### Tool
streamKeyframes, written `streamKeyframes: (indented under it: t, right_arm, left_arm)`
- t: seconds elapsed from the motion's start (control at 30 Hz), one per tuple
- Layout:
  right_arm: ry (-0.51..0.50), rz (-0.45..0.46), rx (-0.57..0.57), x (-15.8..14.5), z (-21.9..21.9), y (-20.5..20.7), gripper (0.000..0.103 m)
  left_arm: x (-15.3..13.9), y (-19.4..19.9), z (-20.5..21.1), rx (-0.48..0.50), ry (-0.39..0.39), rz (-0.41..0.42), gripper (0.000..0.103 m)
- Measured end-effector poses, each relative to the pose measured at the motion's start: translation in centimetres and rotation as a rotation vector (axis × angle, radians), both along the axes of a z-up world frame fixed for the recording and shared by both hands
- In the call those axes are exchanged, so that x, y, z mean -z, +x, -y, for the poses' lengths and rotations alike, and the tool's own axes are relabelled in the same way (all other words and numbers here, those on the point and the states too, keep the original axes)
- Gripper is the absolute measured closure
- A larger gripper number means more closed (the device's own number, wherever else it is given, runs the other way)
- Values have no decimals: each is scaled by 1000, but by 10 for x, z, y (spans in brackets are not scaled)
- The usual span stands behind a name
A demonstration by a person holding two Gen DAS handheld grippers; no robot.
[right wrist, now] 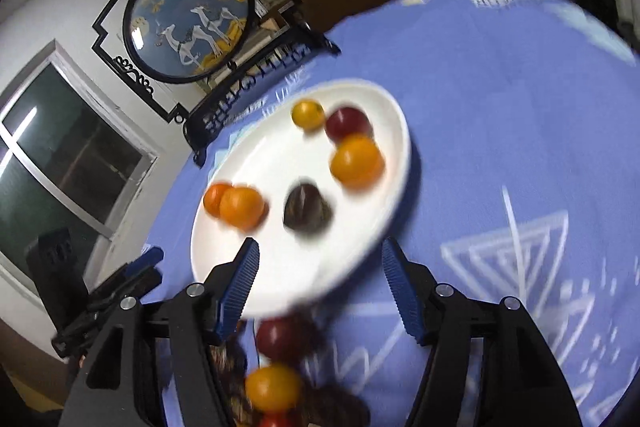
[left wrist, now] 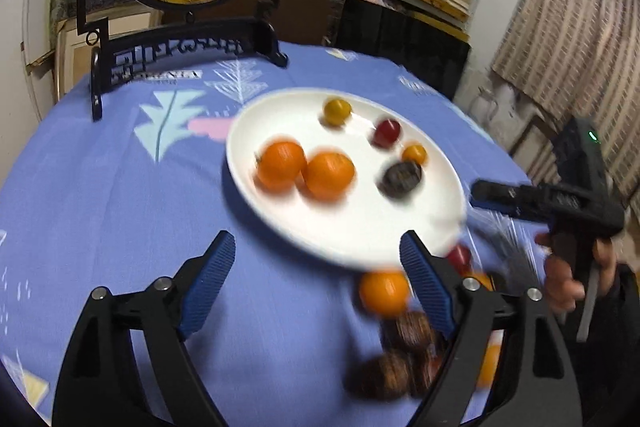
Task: Organize fruits
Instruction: 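Place the mandarin and yellow fruit on the white plate, opening both tools, then grasp a dark brown patterned fruit with the left tool while the right tool grasps the pale tan fruit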
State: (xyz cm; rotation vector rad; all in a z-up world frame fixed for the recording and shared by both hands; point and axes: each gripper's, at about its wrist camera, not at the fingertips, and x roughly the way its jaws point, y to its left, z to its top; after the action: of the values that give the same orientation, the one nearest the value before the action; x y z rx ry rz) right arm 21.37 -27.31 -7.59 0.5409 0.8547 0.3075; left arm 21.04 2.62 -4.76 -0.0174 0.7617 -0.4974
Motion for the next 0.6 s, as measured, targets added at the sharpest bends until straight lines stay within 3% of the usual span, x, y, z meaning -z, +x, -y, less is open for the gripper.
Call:
streamKeyframes:
  t: [0.3,0.4,0.53,0.6]
  right_arm:
    - [-89,46,-42,1,-13,-58,38]
    - [-99,72,-68,-1,-16,-71,38]
    - [-84,81,-88,-1,-14,-80,38]
    - [-73,81,-90,0,-13,-83,38]
  left_arm:
    - [21,-67,2,53,209,-32,21]
    - [23,-77,9,86,229,-31,33]
    - [27,-84,19,111,254,-25,34]
    - [29,-82,21,103,269,-34,41]
